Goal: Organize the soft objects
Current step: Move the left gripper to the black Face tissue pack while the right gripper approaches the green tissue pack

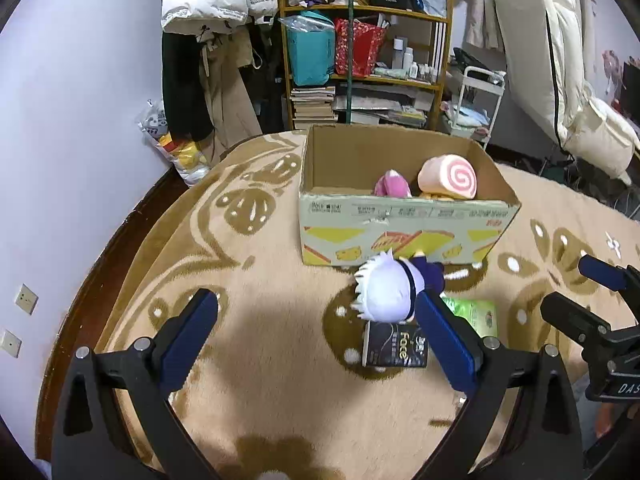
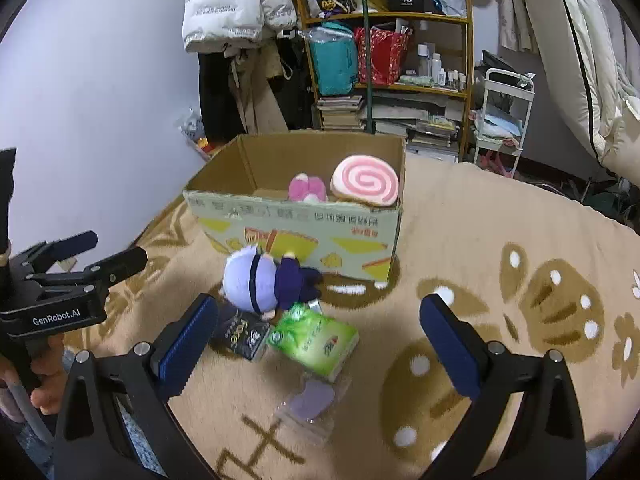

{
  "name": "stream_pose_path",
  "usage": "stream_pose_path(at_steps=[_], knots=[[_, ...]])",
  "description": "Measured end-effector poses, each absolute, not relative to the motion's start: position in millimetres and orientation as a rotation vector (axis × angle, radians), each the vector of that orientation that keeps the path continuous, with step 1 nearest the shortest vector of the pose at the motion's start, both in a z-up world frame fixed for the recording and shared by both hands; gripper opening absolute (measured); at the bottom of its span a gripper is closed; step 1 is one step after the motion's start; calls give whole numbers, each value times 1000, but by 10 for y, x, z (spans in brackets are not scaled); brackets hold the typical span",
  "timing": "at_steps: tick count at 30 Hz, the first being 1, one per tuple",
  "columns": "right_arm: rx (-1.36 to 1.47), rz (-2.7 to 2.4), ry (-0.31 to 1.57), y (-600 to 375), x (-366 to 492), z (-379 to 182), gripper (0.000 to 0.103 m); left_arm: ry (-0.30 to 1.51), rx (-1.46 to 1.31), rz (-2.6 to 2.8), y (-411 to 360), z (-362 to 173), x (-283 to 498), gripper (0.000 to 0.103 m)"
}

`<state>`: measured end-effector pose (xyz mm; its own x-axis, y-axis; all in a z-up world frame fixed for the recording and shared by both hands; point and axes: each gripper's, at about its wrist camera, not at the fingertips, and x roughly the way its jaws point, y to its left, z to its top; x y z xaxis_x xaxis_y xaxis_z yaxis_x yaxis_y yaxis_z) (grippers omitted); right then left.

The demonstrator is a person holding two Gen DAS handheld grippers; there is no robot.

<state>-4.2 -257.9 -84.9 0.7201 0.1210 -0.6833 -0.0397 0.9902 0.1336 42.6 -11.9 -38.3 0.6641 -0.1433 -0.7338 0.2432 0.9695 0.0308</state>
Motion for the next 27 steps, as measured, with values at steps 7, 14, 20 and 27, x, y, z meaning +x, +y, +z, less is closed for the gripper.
stream_pose_path(at_steps=[7, 14, 20, 27], knots=[[111, 70, 776, -2582, -72, -910, 103, 866, 134, -221, -127, -508, 496, 98], [212, 60, 802, -2734, 50, -1043, 103, 939, 152, -221, -179, -718, 616, 98], [294, 52, 834, -2842, 190, -1164, 103, 977, 172, -238, -259, -835, 666, 98], [288, 53, 876, -2792, 387, -1296, 103, 1022, 208, -266, -397, -992, 736, 98]])
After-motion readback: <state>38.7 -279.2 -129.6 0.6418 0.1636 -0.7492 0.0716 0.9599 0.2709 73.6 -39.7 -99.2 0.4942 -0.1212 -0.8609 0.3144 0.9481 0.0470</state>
